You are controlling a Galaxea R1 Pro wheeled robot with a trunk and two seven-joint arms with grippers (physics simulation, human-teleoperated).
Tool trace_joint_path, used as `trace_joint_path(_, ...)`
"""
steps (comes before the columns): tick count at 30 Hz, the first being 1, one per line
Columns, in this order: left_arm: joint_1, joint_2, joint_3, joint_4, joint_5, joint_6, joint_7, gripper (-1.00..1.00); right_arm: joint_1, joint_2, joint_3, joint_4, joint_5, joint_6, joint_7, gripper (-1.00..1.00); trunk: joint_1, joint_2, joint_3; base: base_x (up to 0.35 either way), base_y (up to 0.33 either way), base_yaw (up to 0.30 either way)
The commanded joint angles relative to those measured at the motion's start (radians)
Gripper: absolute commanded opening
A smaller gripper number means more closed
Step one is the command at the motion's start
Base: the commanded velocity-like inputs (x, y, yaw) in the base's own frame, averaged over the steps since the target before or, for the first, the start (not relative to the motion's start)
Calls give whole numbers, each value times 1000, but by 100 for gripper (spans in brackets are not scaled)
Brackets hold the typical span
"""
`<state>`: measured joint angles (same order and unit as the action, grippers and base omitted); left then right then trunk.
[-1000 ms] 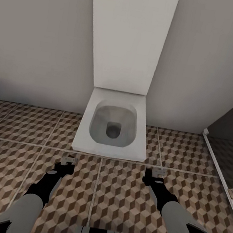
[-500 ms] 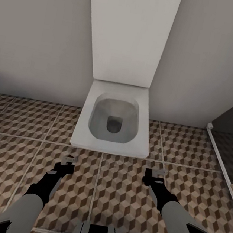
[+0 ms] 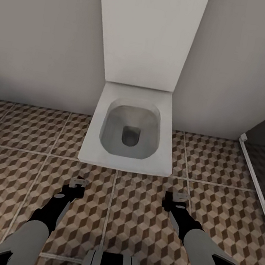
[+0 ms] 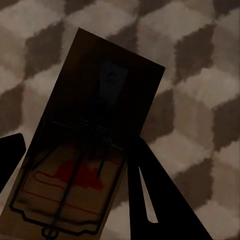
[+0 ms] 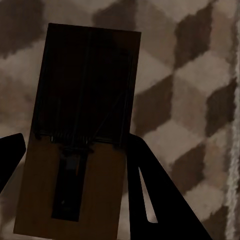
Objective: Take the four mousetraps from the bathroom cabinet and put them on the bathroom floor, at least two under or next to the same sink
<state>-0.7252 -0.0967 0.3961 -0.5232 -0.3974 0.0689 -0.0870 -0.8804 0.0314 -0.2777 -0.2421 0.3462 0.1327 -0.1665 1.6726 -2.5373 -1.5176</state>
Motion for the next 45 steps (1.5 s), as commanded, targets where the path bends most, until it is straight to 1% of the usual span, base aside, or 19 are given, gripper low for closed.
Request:
trace_joint_path(1, 0, -2, 9, -3, -8, 5, -13, -100, 0, 1, -5, -2, 8, 6, -2, -100, 0, 0, -1, 0, 0, 0)
trace_joint_path(42, 0, -2, 10, -3, -6, 5, -13, -100, 0, 3, 0, -11, 15, 19, 3, -100, 0, 0, -1, 0, 0, 0)
trace_joint_path(45, 0, -2, 10, -3, -6, 5, -13, -100, 0, 5, 0, -11, 15, 19, 0, -100, 1, -1, -12, 0, 0, 0)
